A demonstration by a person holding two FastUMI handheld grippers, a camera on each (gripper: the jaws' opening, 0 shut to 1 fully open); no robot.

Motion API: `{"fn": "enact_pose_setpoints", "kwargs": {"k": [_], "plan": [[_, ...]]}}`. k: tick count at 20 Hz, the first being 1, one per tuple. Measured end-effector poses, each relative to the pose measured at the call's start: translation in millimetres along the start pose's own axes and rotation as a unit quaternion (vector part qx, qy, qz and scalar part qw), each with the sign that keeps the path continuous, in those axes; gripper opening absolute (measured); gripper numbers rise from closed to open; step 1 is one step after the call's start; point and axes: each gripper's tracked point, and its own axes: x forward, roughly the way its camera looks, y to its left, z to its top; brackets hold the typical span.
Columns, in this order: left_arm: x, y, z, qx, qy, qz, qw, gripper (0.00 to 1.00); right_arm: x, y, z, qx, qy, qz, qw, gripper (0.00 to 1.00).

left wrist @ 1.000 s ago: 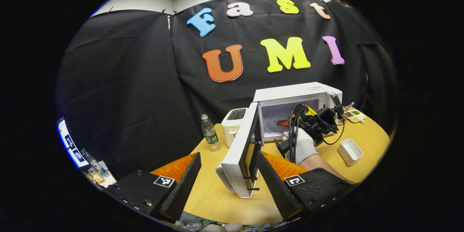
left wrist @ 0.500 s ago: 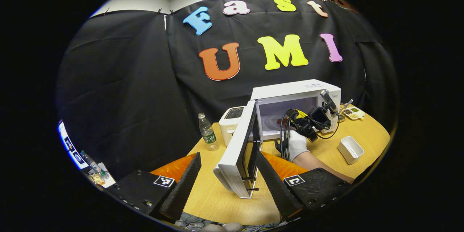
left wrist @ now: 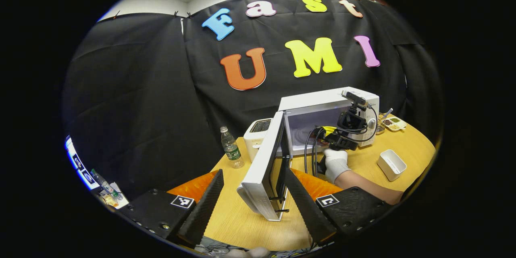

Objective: Open the microwave oven with the left hand, put the food in, and close the microwave oven.

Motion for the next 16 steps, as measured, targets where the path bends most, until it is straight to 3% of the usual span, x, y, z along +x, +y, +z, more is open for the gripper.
{"fn": "enact_pose_setpoints", "kwargs": {"k": [1,2,3,4,6,7,9,10,12,14,16], "plan": [[-1,1,1,0.000,-0.002,0.001,1.000,0.94,-3,0,3,-0.006,-0.003,0.003,1.000,0.83],[-1,2,2,-0.001,-0.005,0.001,1.000,0.94,-7,2,9,-0.014,-0.013,0.005,1.000,0.76],[-1,2,2,0.000,-0.006,0.001,1.000,0.94,-11,3,15,-0.022,-0.019,0.006,1.000,0.83],[-1,3,2,0.001,-0.006,0.002,1.000,0.94,-17,5,22,-0.032,-0.025,0.008,0.999,0.80],[-3,6,6,-0.002,-0.011,0.002,1.000,0.94,-30,10,36,-0.049,-0.032,0.019,0.998,0.84],[-3,8,7,-0.006,-0.012,0.003,1.000,0.94,-40,12,42,-0.059,-0.031,0.025,0.997,0.92],[-4,10,12,-0.011,-0.015,0.003,1.000,0.94,-65,16,59,-0.082,-0.032,0.035,0.995,0.92],[-5,12,16,-0.011,-0.018,0.003,1.000,0.94,-80,20,67,-0.095,-0.031,0.045,0.994,0.85],[-7,17,24,-0.010,-0.024,0.002,1.000,0.94,-111,21,87,-0.115,-0.030,0.061,0.991,0.86],[-8,22,30,-0.013,-0.028,0.002,1.000,0.94,-143,12,110,-0.146,-0.024,0.064,0.987,0.92],[-10,31,36,-0.015,-0.031,0.004,0.999,0.94,-175,-5,137,-0.188,-0.030,0.058,0.980,0.91]]}}
